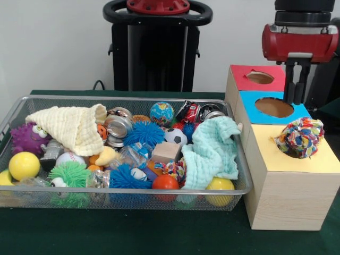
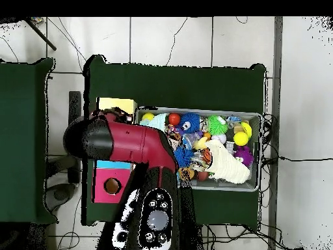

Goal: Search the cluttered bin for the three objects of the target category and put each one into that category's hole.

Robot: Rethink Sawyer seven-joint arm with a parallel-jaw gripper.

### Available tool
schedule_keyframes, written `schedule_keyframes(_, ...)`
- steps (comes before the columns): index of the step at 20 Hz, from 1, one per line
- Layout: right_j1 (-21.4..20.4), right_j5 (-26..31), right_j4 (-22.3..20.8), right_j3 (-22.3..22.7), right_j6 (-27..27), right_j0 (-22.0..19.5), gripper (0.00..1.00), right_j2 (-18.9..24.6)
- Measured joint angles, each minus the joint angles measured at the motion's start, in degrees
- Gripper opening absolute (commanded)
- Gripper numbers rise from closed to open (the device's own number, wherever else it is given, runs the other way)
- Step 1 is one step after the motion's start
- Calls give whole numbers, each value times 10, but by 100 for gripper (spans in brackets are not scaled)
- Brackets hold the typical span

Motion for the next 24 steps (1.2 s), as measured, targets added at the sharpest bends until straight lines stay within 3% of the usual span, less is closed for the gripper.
schedule_keyframes(24,2,0,0,23,0,0,0,6)
